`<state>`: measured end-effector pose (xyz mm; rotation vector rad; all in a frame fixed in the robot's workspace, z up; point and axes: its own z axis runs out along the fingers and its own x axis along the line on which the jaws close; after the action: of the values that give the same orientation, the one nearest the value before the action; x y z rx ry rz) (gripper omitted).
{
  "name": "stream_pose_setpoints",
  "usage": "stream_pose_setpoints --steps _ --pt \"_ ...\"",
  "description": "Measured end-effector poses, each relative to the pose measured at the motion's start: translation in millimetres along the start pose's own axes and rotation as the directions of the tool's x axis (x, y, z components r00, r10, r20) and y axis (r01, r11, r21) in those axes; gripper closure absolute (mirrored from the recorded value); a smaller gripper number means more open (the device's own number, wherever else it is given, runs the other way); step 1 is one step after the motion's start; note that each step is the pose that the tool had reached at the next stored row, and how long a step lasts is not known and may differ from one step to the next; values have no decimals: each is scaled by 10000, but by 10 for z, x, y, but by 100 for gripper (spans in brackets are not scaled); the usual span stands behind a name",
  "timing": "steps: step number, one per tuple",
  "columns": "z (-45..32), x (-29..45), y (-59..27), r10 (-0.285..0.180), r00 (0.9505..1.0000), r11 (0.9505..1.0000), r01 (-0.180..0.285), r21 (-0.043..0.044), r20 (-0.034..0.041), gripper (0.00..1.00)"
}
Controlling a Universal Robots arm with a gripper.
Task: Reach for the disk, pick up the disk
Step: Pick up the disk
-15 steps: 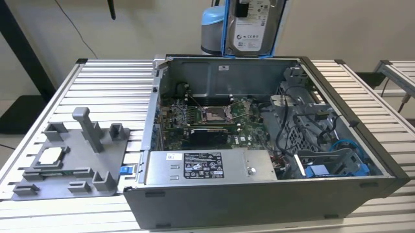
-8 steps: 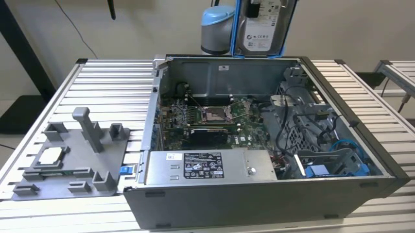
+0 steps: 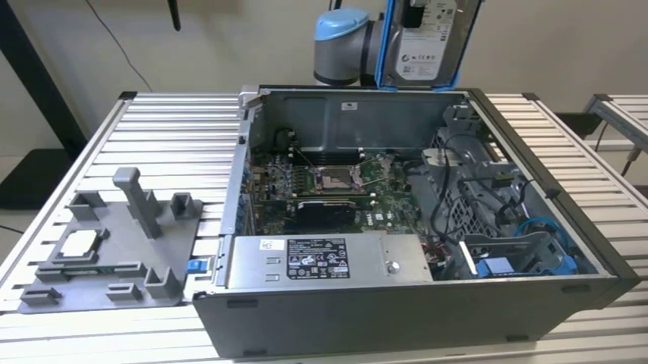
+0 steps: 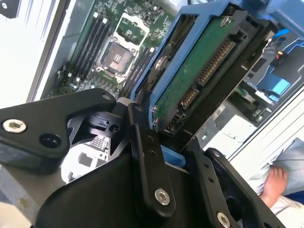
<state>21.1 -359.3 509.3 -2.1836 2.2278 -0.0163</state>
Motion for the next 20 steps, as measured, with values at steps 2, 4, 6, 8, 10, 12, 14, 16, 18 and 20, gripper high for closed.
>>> stream_pose_setpoints --steps 2,4,6,8,10,12,14,16,18,20 --pt "1 -1 -49 2 10000 10000 -2 0 0 100" --pt "2 -2 -100 0 10000 10000 0 0 -1 100" --pt "3 -3 -150 1 10000 10000 -1 0 0 100" --pt "4 -4 -201 0 10000 10000 0 0 0 100" --pt "5 -5 -251 1 10000 10000 -1 0 -1 100" --pt "7 -6 -298 0 10000 10000 0 0 0 100" --pt "8 -7 -347 1 10000 10000 -1 0 0 100" --pt "9 -8 -394 0 10000 10000 0 0 0 100" --pt "10 -9 -440 1 10000 10000 -1 0 0 100" --pt "11 -9 -488 1 10000 10000 -1 0 0 100"
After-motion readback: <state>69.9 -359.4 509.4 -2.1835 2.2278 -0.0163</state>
